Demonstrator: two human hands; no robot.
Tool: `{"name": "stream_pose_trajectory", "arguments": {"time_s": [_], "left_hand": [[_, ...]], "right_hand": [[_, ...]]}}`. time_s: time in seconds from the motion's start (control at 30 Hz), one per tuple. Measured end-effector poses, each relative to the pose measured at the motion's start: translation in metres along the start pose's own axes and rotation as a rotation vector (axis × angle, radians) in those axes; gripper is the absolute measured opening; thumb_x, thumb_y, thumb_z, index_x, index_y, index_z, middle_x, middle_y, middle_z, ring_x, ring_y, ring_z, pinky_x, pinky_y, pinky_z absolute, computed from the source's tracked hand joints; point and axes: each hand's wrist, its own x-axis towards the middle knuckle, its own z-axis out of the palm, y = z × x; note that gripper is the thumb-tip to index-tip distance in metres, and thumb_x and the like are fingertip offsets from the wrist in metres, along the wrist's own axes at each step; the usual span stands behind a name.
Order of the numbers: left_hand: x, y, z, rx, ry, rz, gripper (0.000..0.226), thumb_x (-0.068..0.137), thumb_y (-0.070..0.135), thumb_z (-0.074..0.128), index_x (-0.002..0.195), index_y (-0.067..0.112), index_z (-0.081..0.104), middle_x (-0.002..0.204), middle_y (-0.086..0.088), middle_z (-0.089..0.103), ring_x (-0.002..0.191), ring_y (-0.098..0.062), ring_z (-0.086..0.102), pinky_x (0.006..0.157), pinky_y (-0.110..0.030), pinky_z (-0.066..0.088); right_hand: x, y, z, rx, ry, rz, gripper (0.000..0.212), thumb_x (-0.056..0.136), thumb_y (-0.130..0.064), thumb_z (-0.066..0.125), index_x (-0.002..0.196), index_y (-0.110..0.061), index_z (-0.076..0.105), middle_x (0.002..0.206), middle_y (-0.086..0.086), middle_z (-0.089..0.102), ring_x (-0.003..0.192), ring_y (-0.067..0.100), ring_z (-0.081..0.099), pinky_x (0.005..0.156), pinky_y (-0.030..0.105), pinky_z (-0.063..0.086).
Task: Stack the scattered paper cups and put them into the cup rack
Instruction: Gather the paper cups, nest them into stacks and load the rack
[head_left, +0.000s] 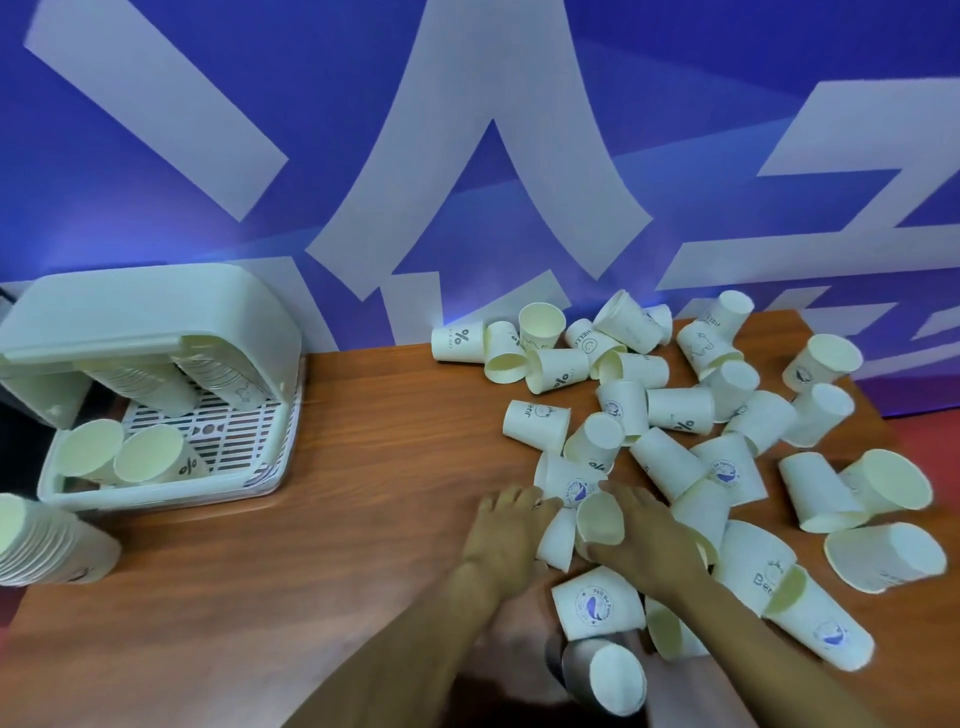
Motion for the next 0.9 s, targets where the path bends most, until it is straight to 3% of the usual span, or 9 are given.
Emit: {"name": "stream_pose_trajectory", "arguments": {"time_s": [0.17, 0.3, 0.5, 0.63, 0.73, 0.8, 0.9], "left_hand": [[0.007, -0.007, 0.012, 0.045, -0.021, -0.028, 0.066, 0.084, 0.046, 0.059, 0.139, 0.023, 0.033, 0.137, -0.003, 0.038, 0.125, -0.026, 0.036, 0.104, -0.041, 0.029], [0.009, -0.012, 0.014, 0.037, -0.022, -0.047, 0.066, 0.082, 0.037, 0.064, 0.139, 0.023, 0.032, 0.137, -0.001, 0.041, 0.124, -0.025, 0.039, 0.102, -0.040, 0.031], [-0.012, -0.035, 0.006, -0.098, 0.017, -0.137, 0.079, 0.084, 0.042, 0.061, 0.148, 0.031, 0.016, 0.142, 0.001, 0.036, 0.125, -0.027, 0.040, 0.102, -0.038, 0.035], [-0.044, -0.061, -0.003, -0.223, 0.111, -0.260, 0.081, 0.080, 0.040, 0.064, 0.146, 0.032, 0.018, 0.136, 0.000, 0.037, 0.117, -0.028, 0.048, 0.091, -0.039, 0.045], [-0.066, -0.080, -0.013, -0.305, 0.243, -0.345, 0.079, 0.078, 0.034, 0.067, 0.143, 0.024, 0.023, 0.130, -0.001, 0.040, 0.111, -0.028, 0.052, 0.082, -0.037, 0.047], [-0.080, -0.087, -0.019, -0.392, 0.345, -0.377, 0.072, 0.075, 0.028, 0.070, 0.135, 0.021, 0.031, 0.125, -0.001, 0.048, 0.110, -0.028, 0.053, 0.081, -0.037, 0.047], [-0.103, -0.093, -0.022, -0.541, 0.437, -0.399, 0.061, 0.069, 0.027, 0.074, 0.115, 0.027, 0.034, 0.111, 0.002, 0.057, 0.101, -0.028, 0.057, 0.078, -0.040, 0.049]], "right_hand": [[0.006, -0.003, 0.001, 0.017, 0.006, -0.034, 0.082, 0.073, -0.043, 0.072, 0.143, -0.024, 0.033, 0.139, -0.002, 0.044, 0.126, 0.019, 0.044, 0.097, 0.030, 0.040], [0.007, -0.006, -0.002, -0.001, -0.002, -0.052, 0.082, 0.073, -0.044, 0.072, 0.142, -0.025, 0.034, 0.138, -0.002, 0.045, 0.126, 0.019, 0.045, 0.098, 0.030, 0.041], [0.000, -0.023, -0.009, -0.072, 0.001, -0.084, 0.079, 0.074, -0.051, 0.067, 0.142, -0.029, 0.033, 0.139, -0.005, 0.045, 0.125, 0.017, 0.045, 0.097, 0.031, 0.042], [-0.005, -0.047, -0.013, -0.071, 0.000, -0.115, 0.077, 0.074, -0.052, 0.065, 0.141, -0.030, 0.034, 0.141, -0.004, 0.044, 0.128, 0.020, 0.041, 0.100, 0.033, 0.039], [-0.006, -0.070, -0.012, -0.024, 0.029, -0.192, 0.070, 0.073, -0.051, 0.068, 0.135, -0.029, 0.042, 0.131, -0.004, 0.052, 0.122, 0.020, 0.046, 0.095, 0.033, 0.042], [-0.006, -0.088, -0.010, -0.024, 0.034, -0.232, 0.067, 0.073, -0.052, 0.068, 0.131, -0.030, 0.044, 0.126, -0.005, 0.051, 0.118, 0.019, 0.046, 0.091, 0.033, 0.043], [-0.006, -0.114, -0.003, -0.040, 0.012, -0.267, 0.073, 0.073, -0.051, 0.067, 0.136, -0.028, 0.039, 0.135, -0.003, 0.040, 0.122, 0.019, 0.041, 0.095, 0.034, 0.042]]}}
